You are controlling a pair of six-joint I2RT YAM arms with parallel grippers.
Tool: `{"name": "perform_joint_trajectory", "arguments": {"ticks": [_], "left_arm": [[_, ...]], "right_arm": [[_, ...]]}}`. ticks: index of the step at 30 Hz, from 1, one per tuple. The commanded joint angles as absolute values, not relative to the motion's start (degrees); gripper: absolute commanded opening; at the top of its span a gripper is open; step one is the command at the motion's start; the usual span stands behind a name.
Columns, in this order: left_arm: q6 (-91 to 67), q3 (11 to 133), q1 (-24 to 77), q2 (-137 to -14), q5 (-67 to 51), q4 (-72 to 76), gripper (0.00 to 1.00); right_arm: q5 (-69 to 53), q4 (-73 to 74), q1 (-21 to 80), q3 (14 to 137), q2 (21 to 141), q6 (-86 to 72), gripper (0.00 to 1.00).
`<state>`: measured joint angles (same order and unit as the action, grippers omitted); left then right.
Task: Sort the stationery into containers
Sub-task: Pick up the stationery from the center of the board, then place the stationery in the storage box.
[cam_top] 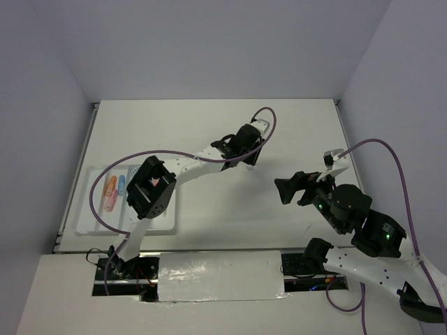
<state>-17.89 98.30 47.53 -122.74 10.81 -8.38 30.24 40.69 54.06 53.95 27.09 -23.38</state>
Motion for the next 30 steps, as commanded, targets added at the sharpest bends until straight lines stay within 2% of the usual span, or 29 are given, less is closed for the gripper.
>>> {"name": "perform_joint_trajectory", "arguments": {"ticks": [1, 6, 9, 15, 17, 22, 30], "left_arm": [[-15.82, 98.88, 46.94, -116.73, 13.43, -7.64, 0.00], [-16.17, 98.09, 42.29, -108.38, 19.94, -15.98, 0.00], [-18.45, 95.89, 35.88, -101.37, 24.43, -23.88, 0.00], [-27.85, 89.57, 16.64, -90.01, 33.03, -44.44, 0.00], [-28.30, 85.70, 9.34, -86.86, 34.10, -46.75, 0.00], [-26.72, 80.07, -2.44, -84.55, 40.77, -48.25, 0.00], [-25.23, 74.64, -10.10, -90.00, 47.99, -48.61, 0.00]], "right_arm": [[31.55, 38.76, 53.79, 54.14, 27.16, -22.24, 1.00], [31.64, 38.76, 53.70, 54.58, 26.37, -21.97, 1.00], [31.47, 38.24, 53.70, 54.58, 25.84, -21.53, 1.00], [30.33, 35.60, 53.70, 53.18, 24.44, -20.57, 1.00], [29.62, 34.64, 53.70, 52.56, 24.17, -19.95, 1.00], [26.81, 33.14, 53.70, 51.59, 25.22, -18.99, 1.00], [23.82, 31.38, 53.70, 51.42, 27.25, -17.67, 1.00]]}}
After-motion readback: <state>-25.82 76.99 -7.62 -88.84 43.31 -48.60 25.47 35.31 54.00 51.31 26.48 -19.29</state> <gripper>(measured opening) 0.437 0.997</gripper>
